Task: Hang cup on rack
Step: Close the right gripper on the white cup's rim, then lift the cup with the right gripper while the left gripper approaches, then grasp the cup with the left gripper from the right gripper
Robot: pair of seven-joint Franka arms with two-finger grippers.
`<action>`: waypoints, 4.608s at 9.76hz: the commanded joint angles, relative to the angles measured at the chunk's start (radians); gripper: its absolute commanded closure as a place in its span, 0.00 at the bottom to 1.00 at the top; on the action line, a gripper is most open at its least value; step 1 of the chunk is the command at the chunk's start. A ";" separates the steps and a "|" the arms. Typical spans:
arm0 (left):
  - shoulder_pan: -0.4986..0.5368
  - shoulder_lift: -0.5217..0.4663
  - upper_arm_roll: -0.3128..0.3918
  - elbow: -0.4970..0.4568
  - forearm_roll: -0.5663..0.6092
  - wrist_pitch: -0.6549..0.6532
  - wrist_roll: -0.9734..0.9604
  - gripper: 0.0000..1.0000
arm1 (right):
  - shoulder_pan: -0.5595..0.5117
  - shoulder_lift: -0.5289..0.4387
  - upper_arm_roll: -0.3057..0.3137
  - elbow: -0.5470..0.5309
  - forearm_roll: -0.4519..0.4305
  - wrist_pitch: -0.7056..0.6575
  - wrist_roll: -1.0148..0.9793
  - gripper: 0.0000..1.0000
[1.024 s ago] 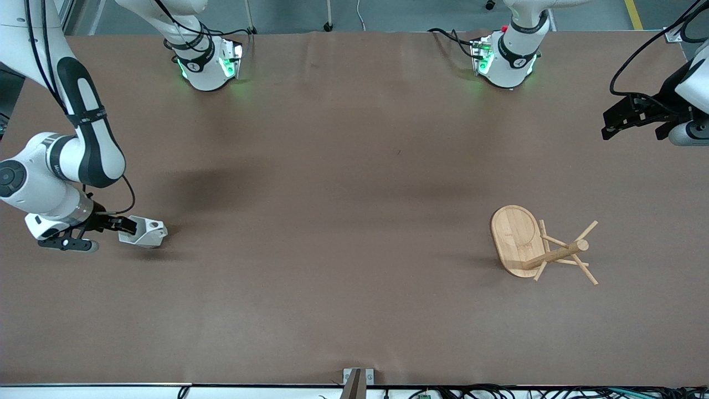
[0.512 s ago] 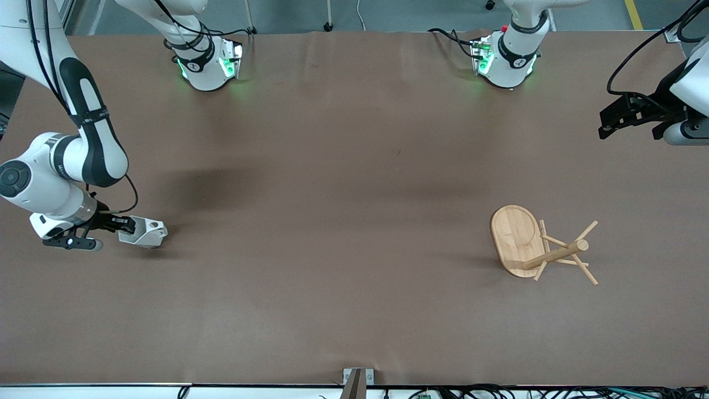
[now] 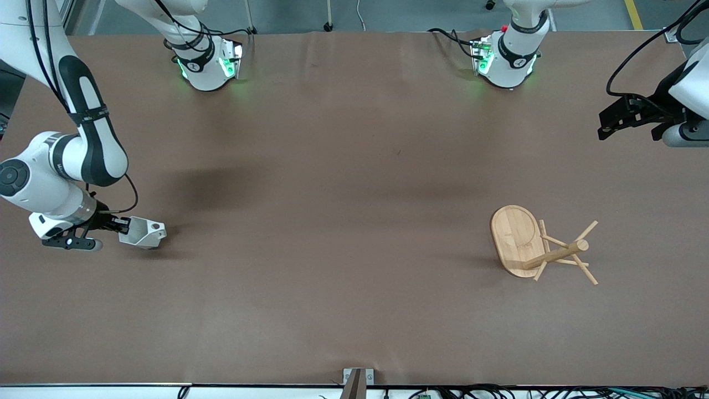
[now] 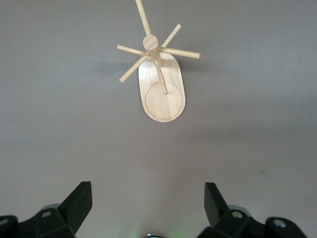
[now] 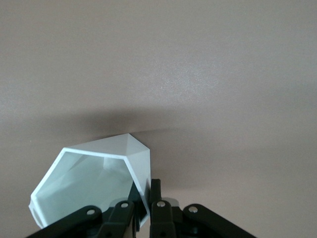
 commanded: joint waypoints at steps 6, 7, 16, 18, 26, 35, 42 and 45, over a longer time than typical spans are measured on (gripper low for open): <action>-0.009 0.022 -0.005 -0.014 0.033 0.001 -0.016 0.00 | 0.028 -0.180 0.035 0.040 0.185 -0.257 0.001 1.00; -0.009 0.022 -0.005 -0.013 0.030 0.001 -0.016 0.00 | 0.065 -0.203 0.035 0.040 0.234 -0.288 -0.003 1.00; -0.027 0.030 -0.061 -0.010 0.026 0.003 0.263 0.00 | 0.514 -0.214 0.032 0.147 1.321 -0.296 0.002 1.00; -0.035 0.028 -0.091 -0.011 -0.040 0.003 0.403 0.00 | 0.563 -0.197 0.032 0.173 1.435 -0.298 -0.004 1.00; -0.043 0.072 -0.390 -0.014 -0.142 0.210 0.657 0.00 | 0.677 -0.056 0.056 0.322 1.686 -0.357 -0.039 1.00; -0.070 0.102 -0.456 -0.025 -0.148 0.303 0.761 0.00 | 0.674 -0.042 0.087 0.311 1.686 -0.485 -0.142 0.99; -0.116 0.161 -0.457 -0.030 -0.134 0.334 0.691 0.00 | 0.672 -0.042 0.090 0.313 1.686 -0.483 -0.144 0.99; -0.129 0.178 -0.457 -0.033 -0.132 0.365 0.702 0.00 | 0.672 -0.042 0.091 0.313 1.686 -0.483 -0.145 0.98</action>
